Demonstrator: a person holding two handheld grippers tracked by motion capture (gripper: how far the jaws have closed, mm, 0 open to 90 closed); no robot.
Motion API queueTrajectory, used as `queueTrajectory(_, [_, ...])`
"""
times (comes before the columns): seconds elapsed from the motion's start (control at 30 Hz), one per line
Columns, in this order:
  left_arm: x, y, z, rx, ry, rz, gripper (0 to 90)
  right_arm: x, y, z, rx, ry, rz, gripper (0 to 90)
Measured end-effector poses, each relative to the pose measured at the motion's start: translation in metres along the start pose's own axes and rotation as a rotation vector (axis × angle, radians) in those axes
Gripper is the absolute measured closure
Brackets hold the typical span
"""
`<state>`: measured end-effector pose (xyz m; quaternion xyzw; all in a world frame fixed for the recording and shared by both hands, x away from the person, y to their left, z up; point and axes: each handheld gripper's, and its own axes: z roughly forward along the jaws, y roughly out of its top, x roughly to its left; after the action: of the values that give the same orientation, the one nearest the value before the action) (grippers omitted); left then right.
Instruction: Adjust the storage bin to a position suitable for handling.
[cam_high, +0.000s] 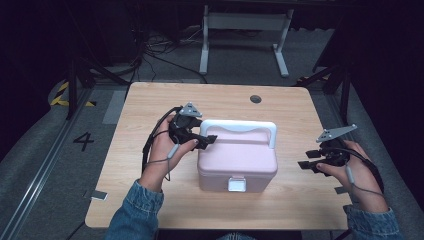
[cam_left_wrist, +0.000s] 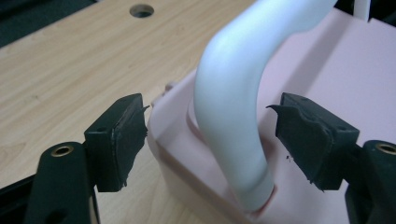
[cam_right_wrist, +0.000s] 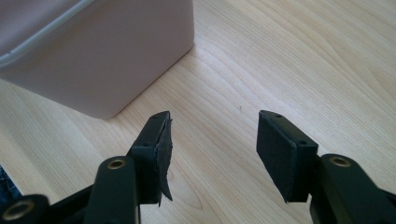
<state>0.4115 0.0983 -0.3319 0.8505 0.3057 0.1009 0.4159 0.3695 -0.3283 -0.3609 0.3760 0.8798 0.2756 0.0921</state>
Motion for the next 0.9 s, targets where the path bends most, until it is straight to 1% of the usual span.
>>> queueTrajectory(0.07, [-0.003, 0.002, 0.0, -0.032, 0.012, 0.018, 28.0, 0.001, 0.0, 0.001, 0.003, -0.002, -0.005, 46.6])
queueTrajectory(0.13, [-0.005, 0.006, 0.001, -0.042, 0.004, 0.018, 31.2, 0.001, 0.0, 0.002, 0.004, 0.001, -0.002, 46.6])
queueTrajectory(0.17, [-0.007, 0.009, 0.002, -0.041, 0.002, 0.03, 30.8, 0.001, 0.001, 0.003, 0.001, 0.001, -0.003, 46.6])
queueTrajectory(0.27, [-0.011, 0.015, 0.005, -0.03, 0.04, 0.065, 31.4, 0.002, 0.001, 0.005, 0.005, 0.01, 0.0, 46.4])
queueTrajectory(0.3, [-0.011, 0.017, 0.006, -0.02, 0.037, 0.073, 31.9, 0.002, 0.001, 0.005, 0.009, 0.012, 0.002, 46.4])
queueTrajectory(0.33, [-0.011, 0.018, 0.007, -0.015, 0.031, 0.072, 34.0, 0.003, 0.001, 0.005, 0.009, 0.012, -0.001, 46.4])
queueTrajectory(0.4, [-0.011, 0.02, 0.008, -0.015, 0.029, 0.077, 36.8, 0.003, 0.001, 0.005, 0.006, 0.013, -0.004, 46.4])
queueTrajectory(0.43, [-0.011, 0.021, 0.008, -0.003, 0.035, 0.088, 38.4, 0.002, 0.001, 0.005, 0.002, 0.013, -0.011, 46.4])
queueTrajectory(0.47, [-0.013, 0.023, 0.011, 0.022, 0.047, 0.11, 40.0, 0.002, 0.001, 0.005, 0.002, 0.015, -0.007, 46.4])
queueTrajectory(0.5, [-0.013, 0.024, 0.011, 0.036, 0.057, 0.13, 40.8, 0.002, 0.001, 0.005, -0.001, 0.015, -0.006, 46.4])
queueTrajectory(0.57, [-0.015, 0.026, 0.014, 0.044, 0.077, 0.16, 43.7, 0.001, 0.0, 0.003, -0.005, 0.015, -0.006, 46.3])
queueTrajectory(0.6, [-0.015, 0.027, 0.014, 0.057, 0.09, 0.179, 45.1, 0.001, 0.0, 0.002, -0.006, 0.012, -0.005, 46.4])
queueTrajectory(0.63, [-0.016, 0.029, 0.015, 0.073, 0.107, 0.205, 46.2, 0.0, -0.001, 0.001, -0.01, 0.014, -0.003, 46.3])
queueTrajectory(0.67, [-0.017, 0.03, 0.016, 0.086, 0.121, 0.218, 47.2, 0.0, -0.001, 0.0, -0.012, 0.018, 0.001, 46.3])
queueTrajectory(0.7, [-0.018, 0.032, 0.016, 0.1, 0.132, 0.241, 48.1, -0.001, -0.002, -0.002, -0.017, 0.023, 0.002, 46.3])
queueTrajectory(0.77, [-0.02, 0.035, 0.015, 0.101, 0.127, 0.26, 51.1, -0.002, -0.003, -0.006, -0.029, 0.031, 0.006, 46.3])
queueTrajectory(0.87, [-0.022, 0.039, 0.015, 0.109, 0.11, 0.262, 54.8, -0.002, -0.003, -0.01, -0.043, 0.029, 0.009, 46.3])
queueTrajectory(0.9, [-0.023, 0.04, 0.015, 0.121, 0.112, 0.263, 56.0, -0.002, -0.003, -0.01, -0.044, 0.029, 0.009, 46.3])
